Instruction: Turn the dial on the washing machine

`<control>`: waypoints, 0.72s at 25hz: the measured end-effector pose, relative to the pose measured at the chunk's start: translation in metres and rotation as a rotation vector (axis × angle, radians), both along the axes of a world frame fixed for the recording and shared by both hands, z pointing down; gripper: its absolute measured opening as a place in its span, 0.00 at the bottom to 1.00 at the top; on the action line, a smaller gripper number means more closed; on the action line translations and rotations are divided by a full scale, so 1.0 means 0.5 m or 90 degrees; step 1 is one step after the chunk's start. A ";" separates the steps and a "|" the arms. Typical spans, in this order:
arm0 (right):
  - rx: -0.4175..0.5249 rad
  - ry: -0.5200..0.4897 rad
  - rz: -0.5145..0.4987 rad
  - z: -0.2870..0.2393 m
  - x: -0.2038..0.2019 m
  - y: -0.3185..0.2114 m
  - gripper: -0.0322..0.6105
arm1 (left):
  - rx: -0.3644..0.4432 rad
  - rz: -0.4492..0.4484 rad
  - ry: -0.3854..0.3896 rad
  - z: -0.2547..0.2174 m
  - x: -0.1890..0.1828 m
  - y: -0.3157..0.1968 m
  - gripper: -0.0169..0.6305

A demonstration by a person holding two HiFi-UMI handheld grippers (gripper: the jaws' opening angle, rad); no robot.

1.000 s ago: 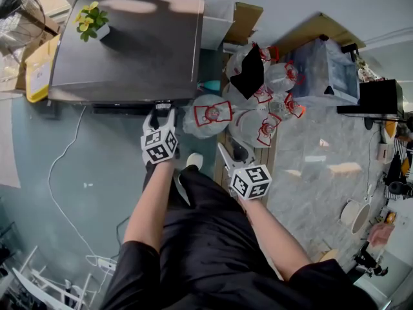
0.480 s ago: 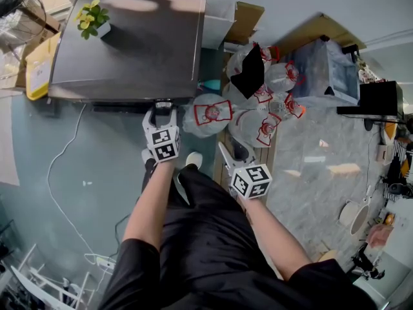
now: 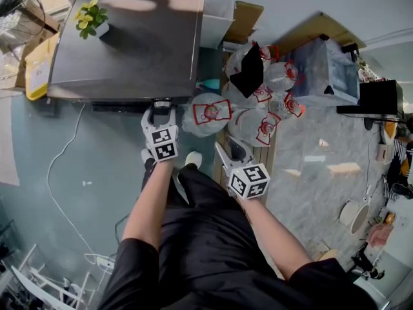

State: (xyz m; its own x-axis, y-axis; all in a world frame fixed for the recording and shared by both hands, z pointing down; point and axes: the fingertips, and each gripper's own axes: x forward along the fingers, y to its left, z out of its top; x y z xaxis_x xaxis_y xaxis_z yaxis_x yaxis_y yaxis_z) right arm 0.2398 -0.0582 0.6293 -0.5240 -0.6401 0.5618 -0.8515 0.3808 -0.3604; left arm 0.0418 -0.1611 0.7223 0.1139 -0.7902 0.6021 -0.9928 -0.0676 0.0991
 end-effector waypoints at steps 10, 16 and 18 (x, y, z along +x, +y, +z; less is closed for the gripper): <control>-0.001 -0.010 -0.005 -0.005 -0.014 -0.003 0.26 | 0.020 -0.050 0.154 -0.010 -0.002 0.006 0.48; 0.003 0.001 -0.010 -0.004 -0.014 -0.005 0.26 | 0.025 -0.087 0.183 -0.012 -0.013 0.000 0.47; 0.002 0.003 -0.008 -0.003 -0.014 -0.004 0.26 | 0.024 -0.084 0.190 -0.011 -0.012 -0.003 0.47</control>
